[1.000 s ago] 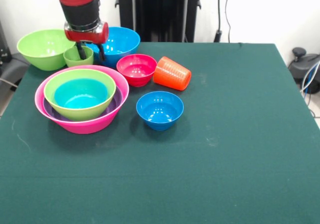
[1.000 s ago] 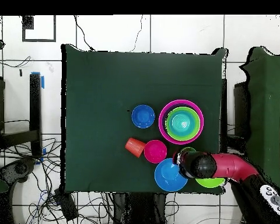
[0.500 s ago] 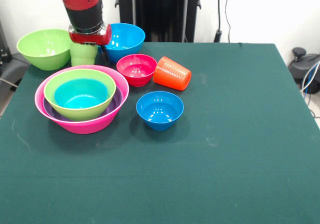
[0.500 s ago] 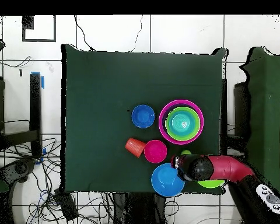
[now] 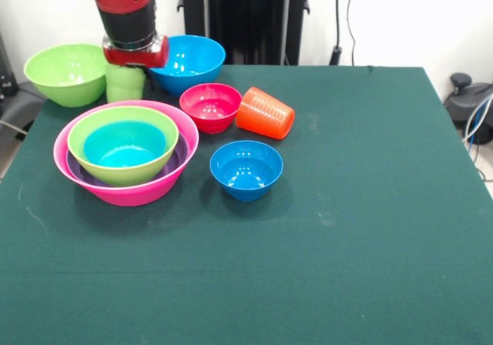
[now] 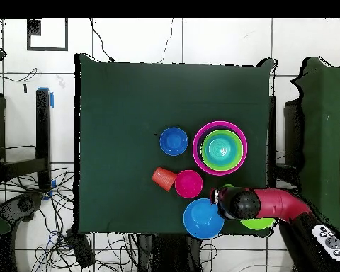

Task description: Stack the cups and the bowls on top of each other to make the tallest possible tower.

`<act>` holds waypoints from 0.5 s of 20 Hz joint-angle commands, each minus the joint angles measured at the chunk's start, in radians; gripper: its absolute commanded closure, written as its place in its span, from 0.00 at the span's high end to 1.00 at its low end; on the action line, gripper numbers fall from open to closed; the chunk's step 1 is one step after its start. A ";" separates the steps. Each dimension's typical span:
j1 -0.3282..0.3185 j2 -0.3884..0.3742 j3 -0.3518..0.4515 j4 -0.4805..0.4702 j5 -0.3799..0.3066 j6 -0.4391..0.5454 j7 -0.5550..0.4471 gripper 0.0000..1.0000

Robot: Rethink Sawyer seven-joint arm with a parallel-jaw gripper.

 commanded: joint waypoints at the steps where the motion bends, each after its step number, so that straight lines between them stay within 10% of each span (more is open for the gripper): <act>1: 0.067 0.053 -0.002 -0.008 -0.072 -0.028 -0.048 0.00; 10: 0.065 0.003 0.012 0.013 -0.039 0.014 -0.074 0.00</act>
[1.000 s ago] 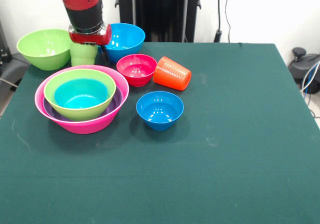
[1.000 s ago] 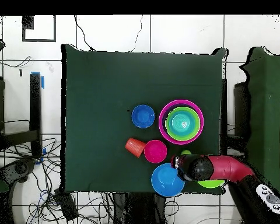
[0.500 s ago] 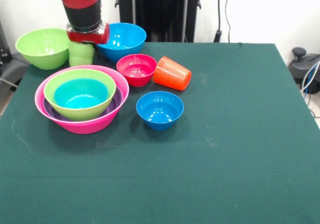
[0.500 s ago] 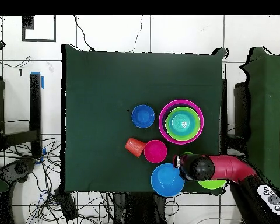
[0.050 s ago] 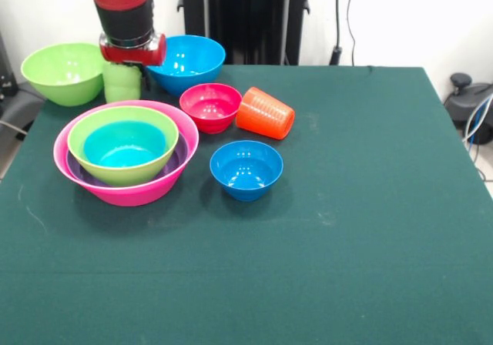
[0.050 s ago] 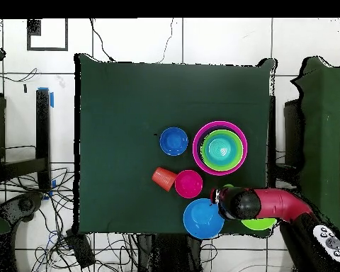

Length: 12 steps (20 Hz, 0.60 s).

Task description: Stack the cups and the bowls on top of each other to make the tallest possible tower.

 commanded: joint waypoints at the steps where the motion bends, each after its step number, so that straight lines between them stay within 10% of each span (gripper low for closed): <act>1: 0.054 0.011 0.023 0.014 -0.036 0.019 -0.079 0.00; 12: 0.029 -0.091 0.077 0.101 0.040 0.064 -0.109 0.00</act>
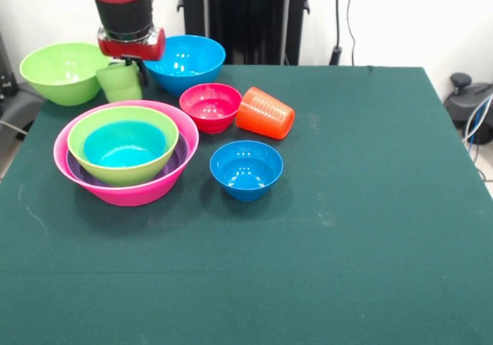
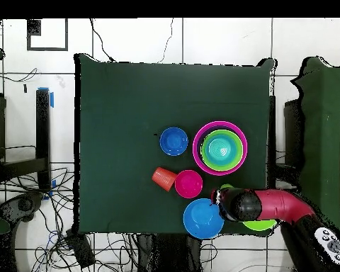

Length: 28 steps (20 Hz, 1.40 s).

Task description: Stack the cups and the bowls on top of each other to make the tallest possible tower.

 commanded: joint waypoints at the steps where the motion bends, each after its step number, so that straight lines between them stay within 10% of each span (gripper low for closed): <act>1: 0.023 -0.067 0.085 0.089 0.046 0.065 -0.112 0.00; 28: 0.107 -0.427 0.215 0.330 0.290 0.144 -0.108 0.00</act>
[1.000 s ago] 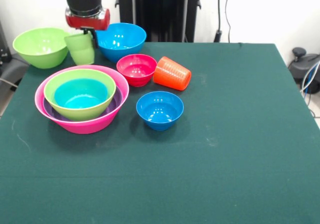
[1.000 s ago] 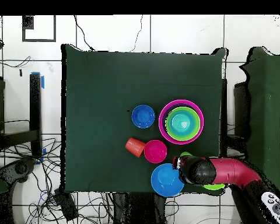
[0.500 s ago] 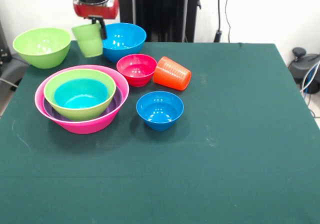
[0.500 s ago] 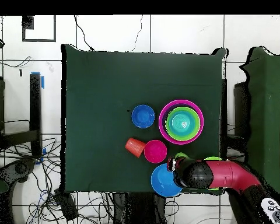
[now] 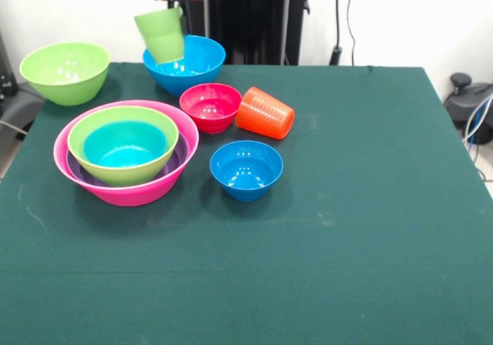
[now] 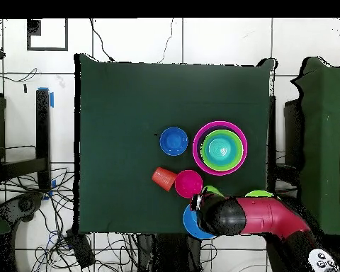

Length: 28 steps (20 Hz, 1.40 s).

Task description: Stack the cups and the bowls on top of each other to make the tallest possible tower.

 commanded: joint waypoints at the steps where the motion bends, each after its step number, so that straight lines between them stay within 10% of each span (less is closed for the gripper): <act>1: 0.049 -0.097 0.108 0.068 0.075 0.126 -0.118 0.00; 28: 0.038 0.047 0.227 -0.148 0.022 0.205 -0.196 0.00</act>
